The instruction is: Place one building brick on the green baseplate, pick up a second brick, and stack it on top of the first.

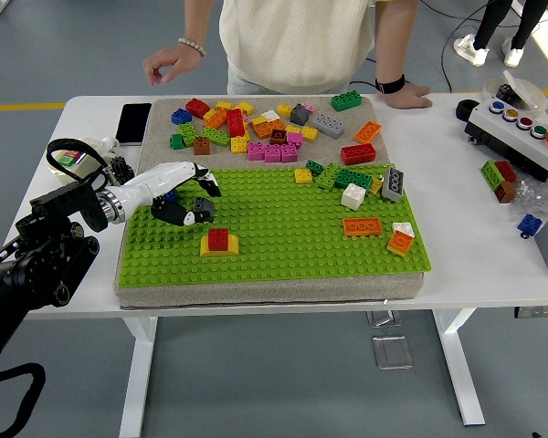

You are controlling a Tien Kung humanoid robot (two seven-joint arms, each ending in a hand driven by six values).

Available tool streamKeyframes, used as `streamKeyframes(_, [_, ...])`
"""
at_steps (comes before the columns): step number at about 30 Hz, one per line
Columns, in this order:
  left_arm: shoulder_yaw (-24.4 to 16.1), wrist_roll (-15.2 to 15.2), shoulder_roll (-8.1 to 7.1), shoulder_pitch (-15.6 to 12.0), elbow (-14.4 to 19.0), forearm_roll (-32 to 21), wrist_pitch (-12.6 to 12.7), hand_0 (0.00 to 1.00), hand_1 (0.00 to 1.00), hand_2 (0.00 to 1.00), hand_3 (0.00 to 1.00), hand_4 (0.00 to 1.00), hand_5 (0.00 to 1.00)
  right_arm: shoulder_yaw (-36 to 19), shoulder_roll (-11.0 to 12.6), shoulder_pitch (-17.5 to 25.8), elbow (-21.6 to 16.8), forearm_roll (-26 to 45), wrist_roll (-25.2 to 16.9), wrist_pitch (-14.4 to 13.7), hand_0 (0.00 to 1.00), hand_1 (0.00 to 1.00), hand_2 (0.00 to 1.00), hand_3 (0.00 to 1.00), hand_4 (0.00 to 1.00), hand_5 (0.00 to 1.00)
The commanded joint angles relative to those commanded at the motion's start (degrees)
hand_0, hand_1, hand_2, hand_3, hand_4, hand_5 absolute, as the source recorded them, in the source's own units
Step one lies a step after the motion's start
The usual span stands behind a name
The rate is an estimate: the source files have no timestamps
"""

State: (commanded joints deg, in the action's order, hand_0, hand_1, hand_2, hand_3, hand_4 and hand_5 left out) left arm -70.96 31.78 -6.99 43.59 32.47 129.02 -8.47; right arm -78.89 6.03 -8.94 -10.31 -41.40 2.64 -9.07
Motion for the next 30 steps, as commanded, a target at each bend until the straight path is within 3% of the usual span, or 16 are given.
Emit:
streamKeyframes(5, [0.45,0.35,-0.11,0.18,-0.92,0.98,0.32,0.794,0.744,0.688,0.680,0.816,0.078,0.16,-0.05,-0.01,0.00,0.06,0.00,-0.01,0.730,0.638,0.687,0.623,0.924,0.476])
streamKeyframes(6, [0.48,0.37,-0.09,0.19,-0.97,0.98,0.26,0.835,0.771,0.749,0.795,0.967,0.170,0.16,-0.06,-0.01,0.00,0.07,0.01,0.00,0.730,0.638,0.687,0.623,0.924,0.475])
streamKeyframes(17, [0.07,0.37,-0.35,0.70,-1.21,0.98,0.61,0.843,0.777,0.765,0.808,0.972,0.176,-0.11,-0.01,-0.06,0.00,0.14,0.05,0.08,0.729,0.638,0.688,0.624,0.924,0.476])
streamKeyframes(30, [1.01,0.11,-0.19,1.41,-3.47,0.98,3.31,0.839,0.774,0.757,0.798,0.958,0.159,-0.16,0.06,-0.09,0.00,0.28,0.22,0.01,0.729,0.638,0.687,0.623,0.924,0.476])
